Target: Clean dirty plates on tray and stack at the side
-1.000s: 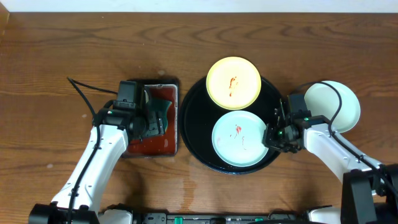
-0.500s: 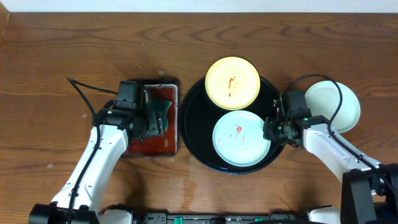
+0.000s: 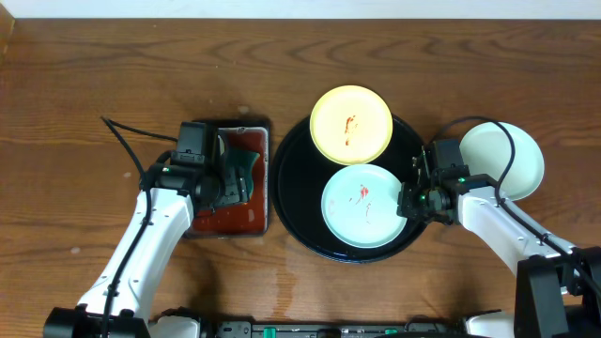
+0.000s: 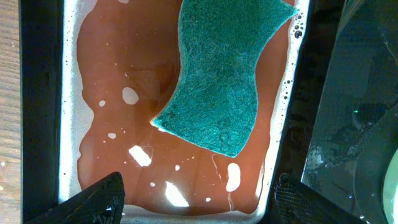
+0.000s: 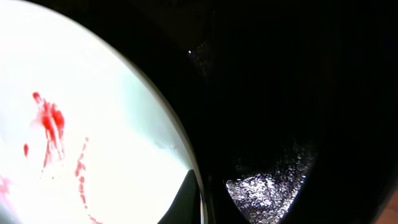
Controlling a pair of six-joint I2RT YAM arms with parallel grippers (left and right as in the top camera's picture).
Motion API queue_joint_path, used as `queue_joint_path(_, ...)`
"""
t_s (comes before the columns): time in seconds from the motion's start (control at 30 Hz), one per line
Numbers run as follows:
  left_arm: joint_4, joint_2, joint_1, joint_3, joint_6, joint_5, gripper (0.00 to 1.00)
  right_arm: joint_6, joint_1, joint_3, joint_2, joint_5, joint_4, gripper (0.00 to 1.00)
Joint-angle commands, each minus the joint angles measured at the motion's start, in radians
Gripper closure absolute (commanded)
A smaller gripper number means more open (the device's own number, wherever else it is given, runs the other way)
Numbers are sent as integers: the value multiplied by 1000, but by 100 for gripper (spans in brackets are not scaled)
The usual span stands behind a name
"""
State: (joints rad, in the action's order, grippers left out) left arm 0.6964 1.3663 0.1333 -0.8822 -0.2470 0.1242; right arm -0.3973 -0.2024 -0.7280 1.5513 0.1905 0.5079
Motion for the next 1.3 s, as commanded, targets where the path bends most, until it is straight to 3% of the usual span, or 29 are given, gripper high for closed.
queue_joint_path(0.0,-8,6,-4,-4,-2,-9,22,10,-9,5,14,-2,2,99)
queue_joint_path(0.33,-133,39,-4,-4,-1,-9,22,10,-9,5,14,-2,1,99)
queue_joint_path(0.73,-340,277,-4,-4,-1,-4,26,10,-9,5,14,-3,1,99)
queue_joint_path(0.8,-364,309,-4,-4,-1,-4,33,10,-9,5,14,-3,1,99)
queue_joint_path(1.07,-372,352,-4,-4,-1,-5,88,10,-9,5,14,-2,1,99)
queue_joint_path(1.1,-370,352,-4,-4,-1,-5,92,10,-9,5,14,-3,1,99)
queue_joint_path(1.27,-365,336,-4,-6,4,-6,93,10,-9,5,14,-3,7,99)
